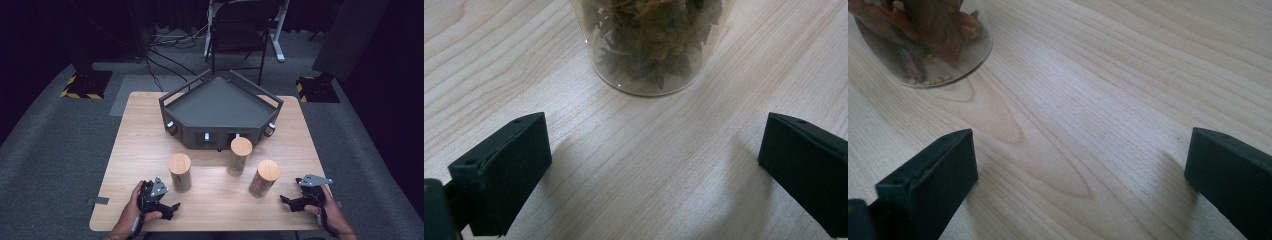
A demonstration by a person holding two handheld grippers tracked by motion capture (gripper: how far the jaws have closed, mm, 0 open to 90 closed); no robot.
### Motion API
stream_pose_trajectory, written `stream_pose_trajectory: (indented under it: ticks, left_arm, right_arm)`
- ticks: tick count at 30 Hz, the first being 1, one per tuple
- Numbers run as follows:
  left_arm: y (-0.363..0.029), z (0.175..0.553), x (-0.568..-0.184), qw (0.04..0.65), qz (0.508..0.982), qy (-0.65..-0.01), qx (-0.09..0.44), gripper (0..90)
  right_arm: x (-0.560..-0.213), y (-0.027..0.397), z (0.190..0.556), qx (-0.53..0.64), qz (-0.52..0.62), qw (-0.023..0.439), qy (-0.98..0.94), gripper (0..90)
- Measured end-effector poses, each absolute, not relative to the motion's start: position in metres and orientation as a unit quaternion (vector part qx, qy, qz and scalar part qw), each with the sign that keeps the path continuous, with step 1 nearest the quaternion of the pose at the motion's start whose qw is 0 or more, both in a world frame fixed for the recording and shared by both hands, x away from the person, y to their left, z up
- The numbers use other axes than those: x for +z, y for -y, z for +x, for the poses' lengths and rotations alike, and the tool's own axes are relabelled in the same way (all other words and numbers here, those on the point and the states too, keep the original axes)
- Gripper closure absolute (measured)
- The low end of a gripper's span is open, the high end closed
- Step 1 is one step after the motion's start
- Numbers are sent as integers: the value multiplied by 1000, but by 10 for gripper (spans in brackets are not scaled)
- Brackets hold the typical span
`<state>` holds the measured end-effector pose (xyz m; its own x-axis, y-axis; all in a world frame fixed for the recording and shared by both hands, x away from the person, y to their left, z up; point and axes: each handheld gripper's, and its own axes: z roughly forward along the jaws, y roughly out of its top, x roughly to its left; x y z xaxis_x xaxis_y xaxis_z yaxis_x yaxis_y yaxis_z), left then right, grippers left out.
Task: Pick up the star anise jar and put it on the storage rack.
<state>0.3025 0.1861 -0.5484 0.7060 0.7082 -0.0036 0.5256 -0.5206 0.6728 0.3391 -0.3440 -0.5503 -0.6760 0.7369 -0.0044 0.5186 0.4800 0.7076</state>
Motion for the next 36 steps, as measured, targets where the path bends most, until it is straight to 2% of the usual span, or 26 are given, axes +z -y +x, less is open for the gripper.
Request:
stream_pose_trajectory:
  ticks: [16, 24, 36]
  left_arm:
    - [-185, 302, -545, 320, 860, -370, 147, 26]
    - [-186, 303, -541, 323, 857, -377, 136, 27]
    - [-187, 304, -528, 339, 847, -381, 149, 23]
  right_arm:
    - [-550, 344, 339, 351, 368, 156, -847, 3]
    - [-550, 343, 339, 352, 364, 153, -849, 1]
    - [-550, 343, 339, 352, 363, 151, -849, 0]
